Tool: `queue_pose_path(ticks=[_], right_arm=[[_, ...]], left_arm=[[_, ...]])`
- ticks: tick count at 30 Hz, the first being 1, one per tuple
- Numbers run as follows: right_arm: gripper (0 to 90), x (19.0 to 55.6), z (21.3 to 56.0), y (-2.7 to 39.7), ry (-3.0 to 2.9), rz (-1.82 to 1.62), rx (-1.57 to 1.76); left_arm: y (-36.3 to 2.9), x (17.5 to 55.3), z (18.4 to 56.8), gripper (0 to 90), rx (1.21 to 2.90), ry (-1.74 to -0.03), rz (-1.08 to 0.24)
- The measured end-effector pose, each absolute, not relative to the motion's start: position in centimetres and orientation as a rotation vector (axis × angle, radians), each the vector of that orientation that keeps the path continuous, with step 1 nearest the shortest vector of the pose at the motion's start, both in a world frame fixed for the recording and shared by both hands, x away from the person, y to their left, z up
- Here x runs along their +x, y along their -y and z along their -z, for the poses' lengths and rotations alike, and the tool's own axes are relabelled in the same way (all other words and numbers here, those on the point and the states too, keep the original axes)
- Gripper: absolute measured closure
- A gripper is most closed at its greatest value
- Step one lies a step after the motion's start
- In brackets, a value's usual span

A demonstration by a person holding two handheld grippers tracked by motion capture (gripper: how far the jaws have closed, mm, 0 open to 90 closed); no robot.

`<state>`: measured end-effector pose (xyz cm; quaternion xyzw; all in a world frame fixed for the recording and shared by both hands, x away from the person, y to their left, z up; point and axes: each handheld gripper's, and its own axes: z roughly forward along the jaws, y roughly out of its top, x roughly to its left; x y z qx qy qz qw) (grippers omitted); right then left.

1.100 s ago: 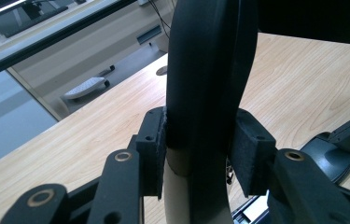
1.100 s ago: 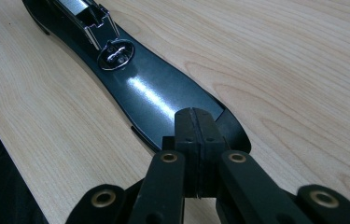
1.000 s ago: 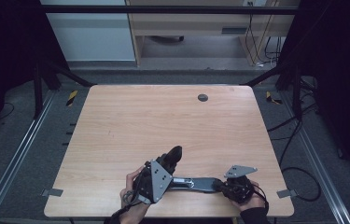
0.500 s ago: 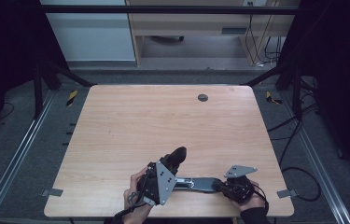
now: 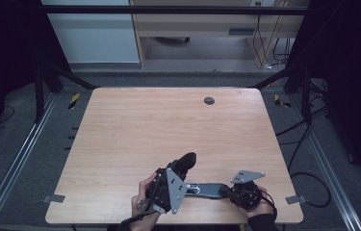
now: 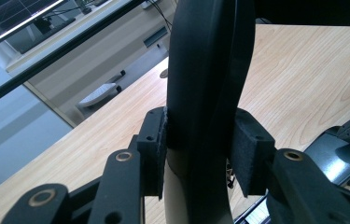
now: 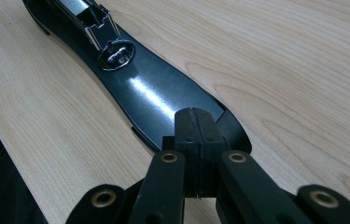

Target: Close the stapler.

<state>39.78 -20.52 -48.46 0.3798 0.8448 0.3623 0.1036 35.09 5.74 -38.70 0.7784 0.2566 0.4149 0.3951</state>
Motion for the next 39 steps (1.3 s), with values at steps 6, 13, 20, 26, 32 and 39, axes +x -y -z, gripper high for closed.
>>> queue_pose_path(ticks=[6,13,20,26,32,39], right_arm=[[90.0,39.8,48.5,20.5,-2.493,-1.070,1.119],[90.0,39.8,48.5,20.5,-2.494,-1.073,1.117],[90.0,39.8,48.5,20.5,-2.491,-1.075,1.123],[90.0,39.8,48.5,20.5,-2.493,-1.072,1.117],[90.0,39.8,48.5,20.5,-2.493,-1.067,1.129],[90.0,39.8,48.5,20.5,-2.492,-1.073,1.126]], left_arm=[[-5.3,35.0,38.9,59.3,1.982,-0.641,-1.070],[-4.4,34.9,39.3,59.1,1.993,-0.619,-1.097],[-3.1,34.7,40.2,58.9,2.001,-0.582,-1.160],[-2.6,34.6,40.6,58.7,2.005,-0.567,-1.182],[-1.9,34.4,41.1,58.6,2.022,-0.539,-1.215],[-1.3,34.3,41.6,58.3,2.029,-0.517,-1.240]])
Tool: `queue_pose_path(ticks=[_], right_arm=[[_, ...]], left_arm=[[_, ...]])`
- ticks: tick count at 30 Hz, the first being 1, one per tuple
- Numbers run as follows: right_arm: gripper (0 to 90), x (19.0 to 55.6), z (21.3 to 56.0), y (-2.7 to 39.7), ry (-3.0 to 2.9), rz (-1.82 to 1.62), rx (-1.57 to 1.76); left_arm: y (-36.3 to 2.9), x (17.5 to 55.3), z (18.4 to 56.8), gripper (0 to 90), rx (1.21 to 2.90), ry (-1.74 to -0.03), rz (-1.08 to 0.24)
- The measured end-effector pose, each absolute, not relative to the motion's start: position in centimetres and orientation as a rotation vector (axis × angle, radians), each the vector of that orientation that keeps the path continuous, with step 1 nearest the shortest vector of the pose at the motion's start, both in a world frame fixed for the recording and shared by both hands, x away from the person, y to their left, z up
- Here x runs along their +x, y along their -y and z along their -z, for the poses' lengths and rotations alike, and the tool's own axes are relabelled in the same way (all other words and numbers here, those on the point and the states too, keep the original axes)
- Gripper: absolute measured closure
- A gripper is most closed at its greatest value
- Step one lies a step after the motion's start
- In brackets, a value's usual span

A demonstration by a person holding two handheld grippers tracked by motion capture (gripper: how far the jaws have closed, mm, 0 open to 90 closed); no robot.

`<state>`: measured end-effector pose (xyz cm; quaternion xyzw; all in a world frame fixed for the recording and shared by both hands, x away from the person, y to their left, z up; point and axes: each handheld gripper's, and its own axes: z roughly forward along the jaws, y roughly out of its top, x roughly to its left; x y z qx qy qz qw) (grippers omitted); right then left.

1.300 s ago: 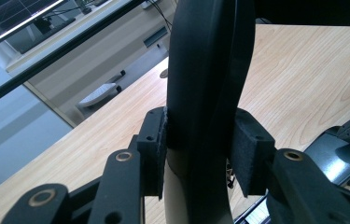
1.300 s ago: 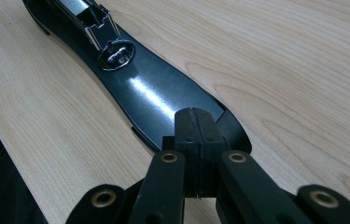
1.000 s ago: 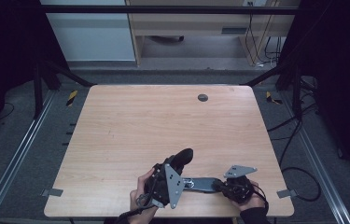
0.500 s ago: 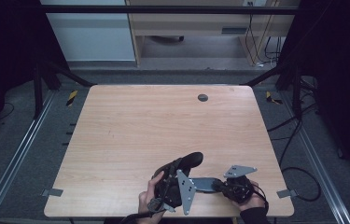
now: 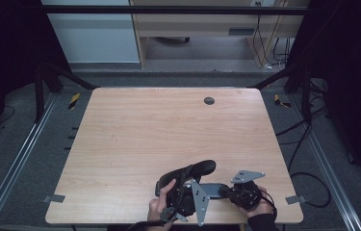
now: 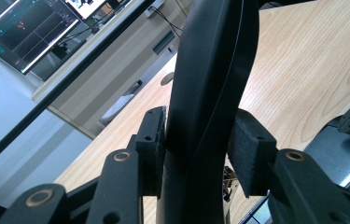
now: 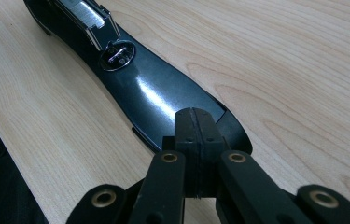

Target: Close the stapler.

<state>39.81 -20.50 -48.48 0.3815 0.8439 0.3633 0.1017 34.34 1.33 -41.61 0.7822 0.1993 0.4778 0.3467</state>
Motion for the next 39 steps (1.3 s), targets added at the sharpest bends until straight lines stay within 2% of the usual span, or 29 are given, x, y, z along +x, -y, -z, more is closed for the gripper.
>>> queue_pose_path(ticks=[39], right_arm=[[90.0,39.8,48.5,20.5,-2.492,-1.086,1.121]], left_arm=[[1.3,34.0,44.2,57.7,2.101,-0.389,-1.367]])
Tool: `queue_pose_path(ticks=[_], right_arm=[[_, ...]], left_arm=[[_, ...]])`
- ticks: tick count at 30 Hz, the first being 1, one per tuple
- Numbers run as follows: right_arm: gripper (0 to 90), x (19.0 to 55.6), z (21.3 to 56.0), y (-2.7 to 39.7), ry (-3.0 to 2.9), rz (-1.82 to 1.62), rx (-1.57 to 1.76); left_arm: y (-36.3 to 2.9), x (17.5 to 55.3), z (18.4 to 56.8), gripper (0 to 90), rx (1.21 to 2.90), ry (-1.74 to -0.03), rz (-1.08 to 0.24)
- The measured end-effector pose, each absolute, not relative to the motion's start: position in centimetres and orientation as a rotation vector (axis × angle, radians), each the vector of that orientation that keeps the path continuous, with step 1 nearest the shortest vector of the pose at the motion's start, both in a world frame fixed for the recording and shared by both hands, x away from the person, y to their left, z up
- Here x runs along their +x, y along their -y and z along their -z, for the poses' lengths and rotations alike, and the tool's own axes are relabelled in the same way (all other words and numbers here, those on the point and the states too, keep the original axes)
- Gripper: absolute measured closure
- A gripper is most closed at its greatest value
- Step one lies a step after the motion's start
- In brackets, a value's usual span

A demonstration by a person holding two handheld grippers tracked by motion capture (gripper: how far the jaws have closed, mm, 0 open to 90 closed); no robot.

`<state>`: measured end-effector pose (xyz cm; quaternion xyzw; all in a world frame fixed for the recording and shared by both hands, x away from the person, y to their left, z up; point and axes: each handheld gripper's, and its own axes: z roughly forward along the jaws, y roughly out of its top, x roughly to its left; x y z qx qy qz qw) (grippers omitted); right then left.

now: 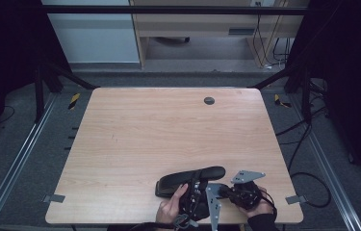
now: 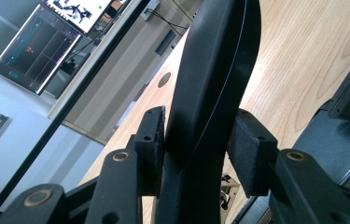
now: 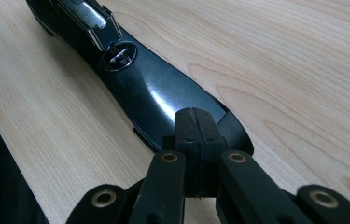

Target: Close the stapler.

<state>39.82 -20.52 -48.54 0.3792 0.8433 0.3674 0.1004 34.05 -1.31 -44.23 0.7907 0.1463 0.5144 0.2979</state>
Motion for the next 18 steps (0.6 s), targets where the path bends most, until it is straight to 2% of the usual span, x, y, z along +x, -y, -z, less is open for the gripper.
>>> queue_pose_path(ticks=[18], right_arm=[[90.0,39.81,48.62,21.05,-2.492,-1.109,1.143]], left_arm=[[2.02,33.97,45.09,57.3,2.130,-0.342,-1.399]])
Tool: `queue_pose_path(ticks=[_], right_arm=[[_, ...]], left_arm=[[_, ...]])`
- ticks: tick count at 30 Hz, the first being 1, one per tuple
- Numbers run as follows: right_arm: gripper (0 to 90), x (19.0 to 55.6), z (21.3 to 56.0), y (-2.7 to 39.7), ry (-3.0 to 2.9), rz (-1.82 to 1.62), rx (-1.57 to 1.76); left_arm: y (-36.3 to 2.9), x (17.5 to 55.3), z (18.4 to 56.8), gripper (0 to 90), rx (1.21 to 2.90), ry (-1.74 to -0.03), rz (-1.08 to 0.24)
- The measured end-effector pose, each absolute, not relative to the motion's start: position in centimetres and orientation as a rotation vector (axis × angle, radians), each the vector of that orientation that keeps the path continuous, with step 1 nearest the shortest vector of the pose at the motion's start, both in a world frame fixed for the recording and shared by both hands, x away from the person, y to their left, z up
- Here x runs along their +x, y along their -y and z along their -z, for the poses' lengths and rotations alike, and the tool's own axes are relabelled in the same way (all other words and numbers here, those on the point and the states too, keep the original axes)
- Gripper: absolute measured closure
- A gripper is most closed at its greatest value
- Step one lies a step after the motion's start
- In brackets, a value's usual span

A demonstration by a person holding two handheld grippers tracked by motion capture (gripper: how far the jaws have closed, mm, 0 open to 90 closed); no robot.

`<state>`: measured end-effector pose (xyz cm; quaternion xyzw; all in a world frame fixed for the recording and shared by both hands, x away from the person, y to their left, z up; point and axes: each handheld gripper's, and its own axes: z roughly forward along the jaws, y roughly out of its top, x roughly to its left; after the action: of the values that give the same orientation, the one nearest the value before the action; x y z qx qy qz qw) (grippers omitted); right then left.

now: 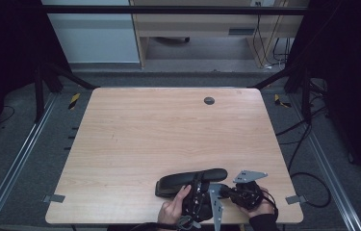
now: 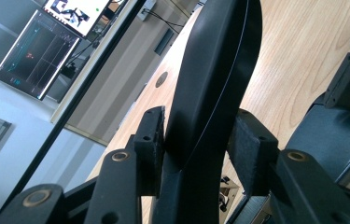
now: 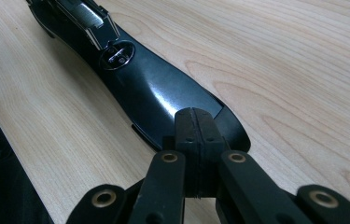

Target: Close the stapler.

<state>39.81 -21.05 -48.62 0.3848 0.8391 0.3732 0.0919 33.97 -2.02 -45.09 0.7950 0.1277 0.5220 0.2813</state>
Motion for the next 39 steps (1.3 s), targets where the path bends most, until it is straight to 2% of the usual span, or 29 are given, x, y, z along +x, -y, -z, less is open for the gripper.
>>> queue_pose_path(ticks=[39], right_arm=[[90.0,39.8,48.6,21.3,-2.490,-1.110,1.153]], left_arm=[[3.7,33.8,47.7,56.4,2.203,-0.219,-1.494]])
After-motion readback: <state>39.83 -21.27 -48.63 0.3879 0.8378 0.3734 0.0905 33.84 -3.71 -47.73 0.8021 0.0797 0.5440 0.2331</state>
